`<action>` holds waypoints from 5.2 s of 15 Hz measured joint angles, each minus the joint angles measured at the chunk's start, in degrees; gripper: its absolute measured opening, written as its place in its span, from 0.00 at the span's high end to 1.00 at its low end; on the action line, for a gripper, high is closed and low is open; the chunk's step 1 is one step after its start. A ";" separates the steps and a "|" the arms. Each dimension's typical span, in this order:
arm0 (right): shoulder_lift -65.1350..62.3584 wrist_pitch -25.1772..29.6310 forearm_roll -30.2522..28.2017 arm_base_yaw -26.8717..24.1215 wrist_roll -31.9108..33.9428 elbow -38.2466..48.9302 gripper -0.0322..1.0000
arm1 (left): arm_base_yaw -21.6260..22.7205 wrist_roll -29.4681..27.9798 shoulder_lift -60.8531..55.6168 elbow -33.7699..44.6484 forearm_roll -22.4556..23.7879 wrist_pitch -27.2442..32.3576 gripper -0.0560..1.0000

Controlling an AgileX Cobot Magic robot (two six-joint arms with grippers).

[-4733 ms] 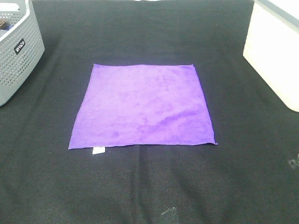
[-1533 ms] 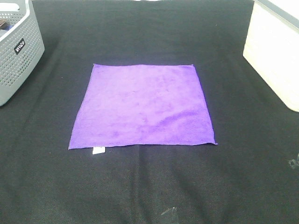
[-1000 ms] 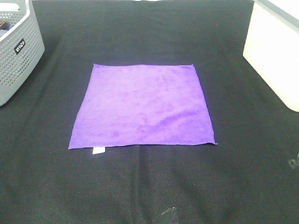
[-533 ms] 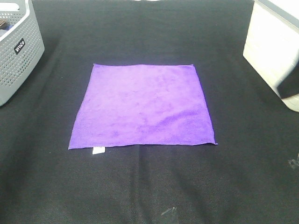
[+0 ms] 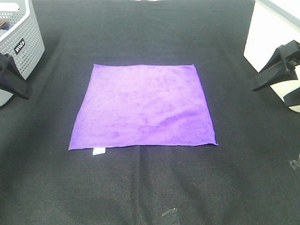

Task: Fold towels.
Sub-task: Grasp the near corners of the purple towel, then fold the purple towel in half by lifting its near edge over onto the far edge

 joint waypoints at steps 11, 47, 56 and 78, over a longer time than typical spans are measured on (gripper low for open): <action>19.94 -0.23 5.90 2.58 -6.02 -5.50 0.06 | 0.00 12.15 15.87 -0.06 -12.89 -3.95 0.03; 39.42 -8.77 8.37 18.56 -4.98 -14.78 0.76 | -15.13 16.50 42.00 -15.13 -26.53 -1.66 0.66; 38.33 -5.04 4.64 18.91 -3.55 -14.32 0.96 | -15.99 16.44 40.16 -14.61 -19.88 -1.20 0.94; 42.46 -4.24 -5.04 19.08 10.71 -40.28 0.96 | -16.04 16.44 36.90 -26.47 -19.31 -12.32 0.94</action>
